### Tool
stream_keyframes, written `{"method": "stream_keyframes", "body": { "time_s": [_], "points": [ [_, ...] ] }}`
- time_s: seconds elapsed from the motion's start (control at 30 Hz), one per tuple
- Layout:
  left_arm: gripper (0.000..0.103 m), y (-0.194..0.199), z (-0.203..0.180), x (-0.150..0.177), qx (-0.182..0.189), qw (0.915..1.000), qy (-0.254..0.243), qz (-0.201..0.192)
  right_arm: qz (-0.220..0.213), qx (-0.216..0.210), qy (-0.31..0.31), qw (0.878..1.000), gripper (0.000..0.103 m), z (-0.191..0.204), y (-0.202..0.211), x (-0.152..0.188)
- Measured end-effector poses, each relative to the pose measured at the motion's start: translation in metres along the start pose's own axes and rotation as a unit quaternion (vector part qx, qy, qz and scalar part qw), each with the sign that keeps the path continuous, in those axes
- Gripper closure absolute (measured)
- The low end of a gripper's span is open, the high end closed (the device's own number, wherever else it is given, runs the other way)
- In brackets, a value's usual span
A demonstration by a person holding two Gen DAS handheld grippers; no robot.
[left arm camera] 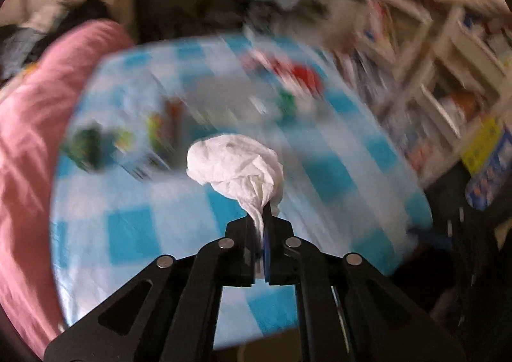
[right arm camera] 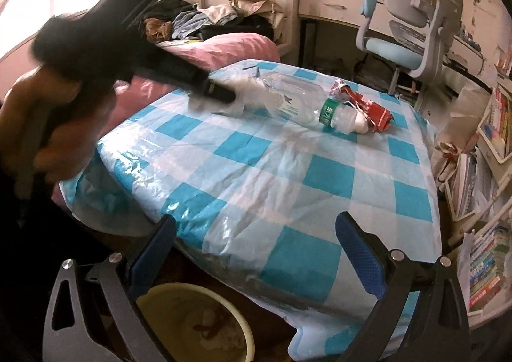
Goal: Collect trash
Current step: 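Lift the white tissue with the left tool and release it before the right tool, then grasp the white tissue with the right tool while the left tool grasps the milk carton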
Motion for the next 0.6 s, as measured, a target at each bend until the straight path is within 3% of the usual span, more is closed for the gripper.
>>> {"method": "stream_keyframes", "body": {
  "time_s": [0.07, 0.1, 0.13, 0.2, 0.27, 0.33, 0.4, 0.5, 0.6],
  "points": [
    [0.091, -0.008, -0.004, 0.017, -0.022, 0.9987, -0.025, 0.038, 0.003, 0.004, -0.013, 1.0, 0.008, -0.006, 0.0, 0.002],
    [0.082, -0.007, -0.005, 0.022, -0.037, 0.9975, -0.036, 0.048, 0.004, 0.005, -0.02, 1.0, 0.008, -0.008, 0.0, 0.002],
    [0.077, -0.002, -0.005, 0.022, -0.039, 0.9976, -0.034, 0.045, 0.005, 0.007, -0.03, 1.0, 0.008, -0.011, 0.0, 0.003],
    [0.05, 0.015, -0.002, 0.017, -0.038, 0.9989, -0.023, 0.017, 0.005, 0.01, -0.045, 0.999, 0.008, -0.016, 0.0, 0.004],
    [0.038, 0.035, 0.003, 0.011, -0.035, 0.9993, -0.009, -0.013, 0.007, 0.008, -0.05, 0.999, 0.008, -0.016, -0.002, 0.004],
    [0.036, 0.047, 0.012, 0.005, -0.038, 0.9987, 0.006, -0.034, 0.009, 0.004, -0.051, 0.999, 0.008, -0.014, -0.005, 0.002],
    [0.034, 0.054, 0.03, -0.005, -0.074, 0.995, 0.029, -0.06, 0.008, 0.0, -0.047, 0.999, 0.008, -0.009, -0.011, -0.002],
    [0.034, 0.054, 0.06, -0.014, -0.118, 0.9873, 0.078, -0.072, 0.003, -0.009, -0.032, 0.999, 0.008, 0.003, -0.025, -0.012],
    [0.034, 0.043, 0.083, -0.026, -0.137, 0.9808, 0.115, -0.078, 0.006, -0.015, -0.021, 1.0, 0.008, 0.013, -0.043, -0.018]
  ]
}}
Point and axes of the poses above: each gripper's, at about its wrist camera, not at the fingertips, and y roughly against the way its jaws point, z to its left, x to its underside, the point moved 5 cm from there along -y, roughly the way its jaws point, and after that the axes turned 13 degrees about -z, right-handed, at the moved point
